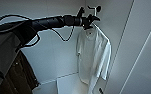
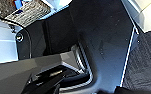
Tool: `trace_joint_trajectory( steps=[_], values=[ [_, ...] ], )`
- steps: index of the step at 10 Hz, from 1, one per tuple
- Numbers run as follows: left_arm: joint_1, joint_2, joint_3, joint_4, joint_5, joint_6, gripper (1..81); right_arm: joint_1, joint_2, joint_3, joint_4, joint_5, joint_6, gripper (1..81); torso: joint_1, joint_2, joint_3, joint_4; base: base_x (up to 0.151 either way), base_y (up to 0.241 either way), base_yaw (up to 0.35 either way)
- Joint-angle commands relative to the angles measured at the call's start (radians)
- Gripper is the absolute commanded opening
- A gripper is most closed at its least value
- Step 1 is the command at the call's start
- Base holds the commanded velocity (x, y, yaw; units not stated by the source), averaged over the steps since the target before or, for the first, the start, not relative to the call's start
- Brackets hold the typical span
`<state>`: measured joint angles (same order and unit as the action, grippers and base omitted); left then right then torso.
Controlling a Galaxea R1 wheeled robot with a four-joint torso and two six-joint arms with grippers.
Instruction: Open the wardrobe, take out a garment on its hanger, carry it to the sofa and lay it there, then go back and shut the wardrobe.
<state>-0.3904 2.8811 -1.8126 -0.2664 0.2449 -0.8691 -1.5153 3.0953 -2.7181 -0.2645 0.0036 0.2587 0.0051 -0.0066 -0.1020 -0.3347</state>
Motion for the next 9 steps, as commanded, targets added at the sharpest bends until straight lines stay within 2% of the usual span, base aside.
trace_joint_trajectory(
  steps=[1,3,5,7,9],
  values=[
    [-0.161,0.008,-0.014,0.004,-0.032,-0.001,81.1,0.039,0.002,0.002,-0.001,-0.056,0.004,81.1,0.000,0.000,0.000,0.000,0.000,0.000,0.000],
    [-0.127,0.033,-0.037,0.024,-0.091,0.013,81.1,0.036,0.002,0.002,-0.001,-0.056,0.004,81.1,0.000,0.000,0.000,0.000,0.000,0.000,0.000],
    [-0.103,0.086,-0.088,0.036,-0.098,0.015,81.1,0.033,0.004,0.002,0.001,-0.056,0.005,81.1,0.000,0.000,0.000,0.000,0.000,0.000,0.000],
    [-0.103,0.126,-0.131,0.075,-0.133,0.015,81.1,0.031,0.007,0.002,0.002,-0.056,0.005,81.1,0.000,0.000,0.000,0.000,0.000,0.000,0.000],
    [-0.106,0.135,-0.146,0.088,-0.168,0.015,81.1,0.033,0.007,0.002,0.002,-0.088,0.005,81.1,0.000,0.000,0.000,0.000,0.000,0.000,0.000]
  ],
)
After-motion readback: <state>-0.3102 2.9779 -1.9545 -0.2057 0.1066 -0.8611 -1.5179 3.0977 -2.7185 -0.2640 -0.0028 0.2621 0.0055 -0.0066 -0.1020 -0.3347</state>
